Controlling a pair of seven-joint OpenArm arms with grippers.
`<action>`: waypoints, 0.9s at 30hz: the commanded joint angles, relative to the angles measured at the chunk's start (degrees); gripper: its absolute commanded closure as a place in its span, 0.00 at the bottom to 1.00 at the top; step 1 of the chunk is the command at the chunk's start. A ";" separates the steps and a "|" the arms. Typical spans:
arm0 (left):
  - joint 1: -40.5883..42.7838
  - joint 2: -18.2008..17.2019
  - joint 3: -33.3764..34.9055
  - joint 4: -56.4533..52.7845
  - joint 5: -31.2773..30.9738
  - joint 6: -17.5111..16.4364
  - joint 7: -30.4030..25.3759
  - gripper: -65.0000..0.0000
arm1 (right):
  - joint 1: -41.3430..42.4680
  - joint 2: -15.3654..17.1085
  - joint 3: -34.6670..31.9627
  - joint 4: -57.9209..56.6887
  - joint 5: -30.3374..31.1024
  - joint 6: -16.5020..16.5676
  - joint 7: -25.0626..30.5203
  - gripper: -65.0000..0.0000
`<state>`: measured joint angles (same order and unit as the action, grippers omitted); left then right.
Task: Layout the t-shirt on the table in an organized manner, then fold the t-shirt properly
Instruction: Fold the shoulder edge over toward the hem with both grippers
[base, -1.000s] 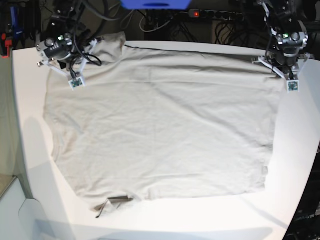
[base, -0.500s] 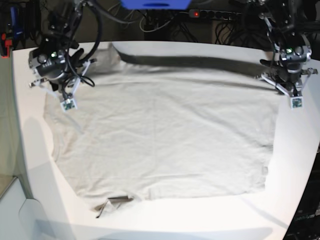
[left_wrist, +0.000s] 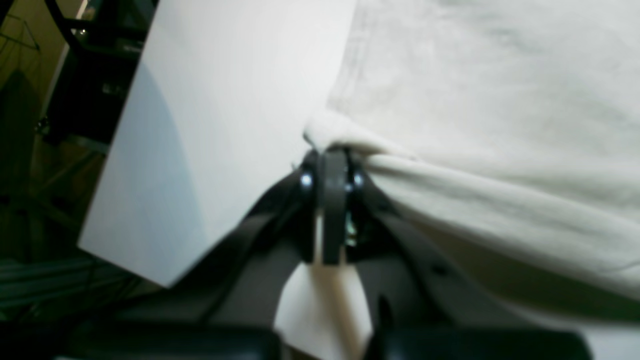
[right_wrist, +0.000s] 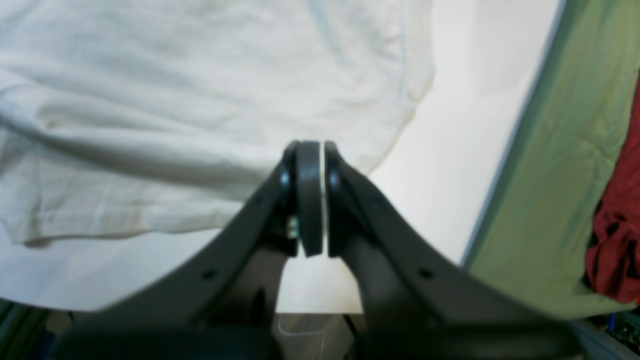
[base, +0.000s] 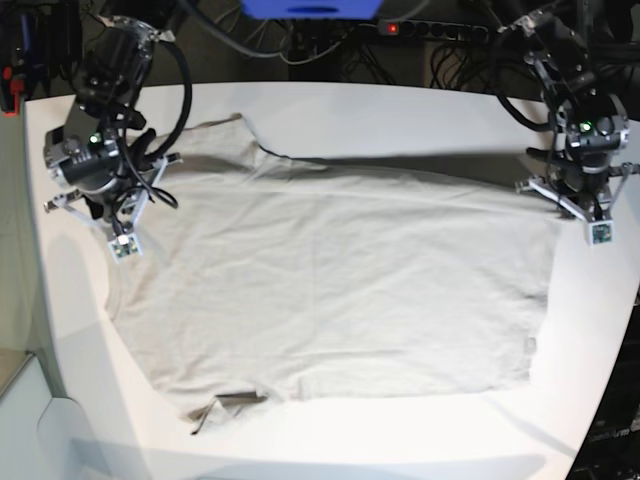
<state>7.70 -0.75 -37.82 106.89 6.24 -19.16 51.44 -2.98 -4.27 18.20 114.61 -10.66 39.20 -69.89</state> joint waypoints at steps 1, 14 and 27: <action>-0.63 -0.52 -0.02 0.76 0.13 0.56 -1.11 0.99 | 0.74 0.27 -0.22 0.78 0.24 0.80 0.48 1.00; -0.19 0.01 -0.29 0.49 0.13 0.56 -1.11 0.99 | -2.25 -0.17 0.05 -1.77 0.33 0.80 0.39 0.83; 0.60 0.01 -0.37 0.49 0.13 0.56 -1.11 0.99 | -3.04 0.01 0.22 -1.95 0.50 0.80 0.66 0.37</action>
<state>8.64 -0.27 -38.04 106.48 6.42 -19.14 51.24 -6.63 -4.45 18.35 111.74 -10.41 39.20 -69.84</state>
